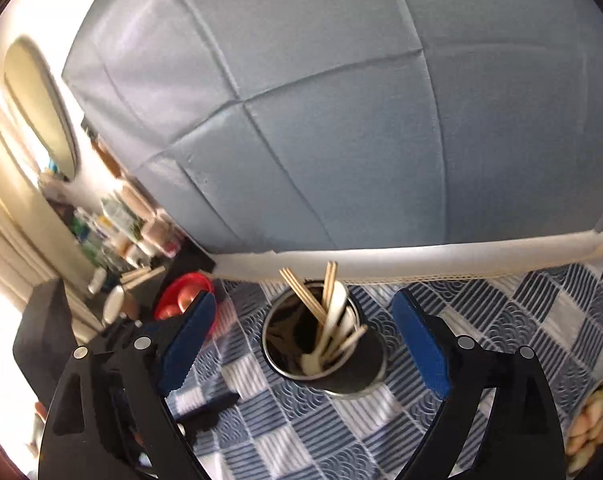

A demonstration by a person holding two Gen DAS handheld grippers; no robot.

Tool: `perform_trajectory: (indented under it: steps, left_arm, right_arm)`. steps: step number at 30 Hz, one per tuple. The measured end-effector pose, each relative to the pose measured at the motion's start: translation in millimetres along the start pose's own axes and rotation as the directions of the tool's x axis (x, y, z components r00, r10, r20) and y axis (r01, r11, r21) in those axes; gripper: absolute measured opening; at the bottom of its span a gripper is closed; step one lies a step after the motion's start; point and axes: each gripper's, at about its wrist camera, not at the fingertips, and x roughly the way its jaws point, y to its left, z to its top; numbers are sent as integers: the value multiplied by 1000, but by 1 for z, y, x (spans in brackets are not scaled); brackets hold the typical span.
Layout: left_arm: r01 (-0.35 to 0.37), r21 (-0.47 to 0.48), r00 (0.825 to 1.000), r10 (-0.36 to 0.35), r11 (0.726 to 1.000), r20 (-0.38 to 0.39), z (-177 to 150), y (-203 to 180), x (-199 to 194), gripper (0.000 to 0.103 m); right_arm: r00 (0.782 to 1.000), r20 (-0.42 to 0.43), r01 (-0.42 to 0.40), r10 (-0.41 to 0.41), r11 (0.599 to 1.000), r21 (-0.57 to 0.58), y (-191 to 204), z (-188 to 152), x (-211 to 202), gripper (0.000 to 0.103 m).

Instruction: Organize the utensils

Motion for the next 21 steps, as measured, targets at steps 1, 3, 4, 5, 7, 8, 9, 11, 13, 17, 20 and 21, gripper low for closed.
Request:
perform_trajectory:
  steps: [1, 3, 4, 5, 7, 8, 9, 11, 13, 17, 20, 21]
  left_arm:
    - [-12, -12, 1000, 12, 1000, 0, -1, 0, -2, 97]
    - [-46, -37, 999, 46, 998, 5, -2, 3, -5, 97]
    - [-68, -52, 998, 68, 996, 9, -4, 3, -7, 97]
    - [-78, -68, 997, 79, 995, 9, -5, 4, -8, 97]
    - [-73, -104, 997, 73, 992, -7, -12, 4, -9, 97]
    - [-70, -113, 998, 68, 991, -17, -16, 3, -9, 97]
    - [-80, -122, 997, 78, 989, -21, -21, 2, -10, 97]
    - [-106, -157, 994, 103, 982, -30, -31, -1, -14, 97]
    - [-137, -183, 990, 131, 974, -43, -41, -6, -17, 97]
    - [-241, -200, 970, 230, 950, -79, -65, -19, -22, 97]
    - [-277, -241, 959, 251, 930, -133, -85, -28, -24, 97]
    - [-281, -251, 957, 250, 926, -148, -92, -33, -25, 97]
  right_arm:
    - [1000, 1, 16, -16, 1000, -19, 2, -3, -2, 86]
    - [998, 11, 67, -67, 995, -73, 6, -13, -7, 87]
    - [997, 8, 83, -83, 992, -100, 7, -19, -10, 87]
    - [996, 7, 90, -90, 989, -114, 8, -22, -11, 87]
    - [995, 2, 100, -100, 984, -145, 10, -31, -15, 88]
    - [995, -3, 97, -99, 982, -162, 10, -37, -19, 88]
    - [995, -9, 98, -101, 980, -173, 9, -44, -22, 88]
    - [995, -22, 96, -102, 975, -199, 7, -55, -26, 89]
    - [993, -35, 99, -109, 968, -230, 4, -68, -30, 89]
    - [990, -66, 101, -124, 954, -283, -11, -100, -36, 89]
    - [988, -96, 93, -124, 955, -283, -26, -125, -36, 90]
    - [987, -106, 90, -124, 956, -279, -30, -130, -36, 90]
